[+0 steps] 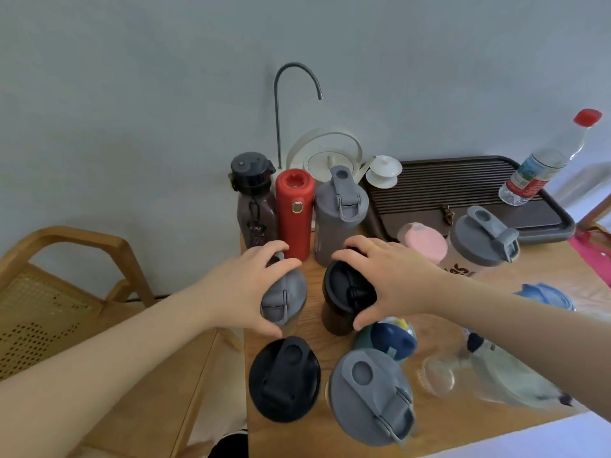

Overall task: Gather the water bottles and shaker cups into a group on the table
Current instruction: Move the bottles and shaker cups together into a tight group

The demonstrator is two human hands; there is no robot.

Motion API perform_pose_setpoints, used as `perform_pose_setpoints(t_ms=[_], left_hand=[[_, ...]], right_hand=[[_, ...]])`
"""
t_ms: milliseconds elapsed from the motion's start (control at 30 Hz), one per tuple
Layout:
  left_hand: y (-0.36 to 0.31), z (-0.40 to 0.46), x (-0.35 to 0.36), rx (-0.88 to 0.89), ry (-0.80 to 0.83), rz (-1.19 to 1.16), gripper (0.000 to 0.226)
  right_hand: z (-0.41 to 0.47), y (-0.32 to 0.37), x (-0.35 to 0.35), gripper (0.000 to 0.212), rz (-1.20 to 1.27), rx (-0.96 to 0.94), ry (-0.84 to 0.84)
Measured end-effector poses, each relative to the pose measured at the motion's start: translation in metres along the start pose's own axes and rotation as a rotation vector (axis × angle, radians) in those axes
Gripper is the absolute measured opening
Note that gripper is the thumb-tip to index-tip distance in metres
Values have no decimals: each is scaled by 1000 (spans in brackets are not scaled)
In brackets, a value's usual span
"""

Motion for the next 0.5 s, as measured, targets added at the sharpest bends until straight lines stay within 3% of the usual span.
perform_pose_setpoints(t_ms=[100, 300, 500], left_hand=[[0, 0, 5, -57, -55, 41, 93], [13, 11, -4, -119, -110, 37, 84], [28, 23, -12, -122, -130, 87, 89]], right_hand=[[6, 2, 14, 114, -55, 24, 16], [18, 9, 6, 92, -30, 45, -120], [39, 13, -3, 91, 20, 97, -155]])
Point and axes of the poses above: each hand's wrist, its own z-axis towards the middle knuckle, its own x-axis out of the palm, y = z × x, the point moved 8 cm from there along z, towards the middle knuckle, and after that the axes turned 6 degrees about y, right-handed, at the moved point
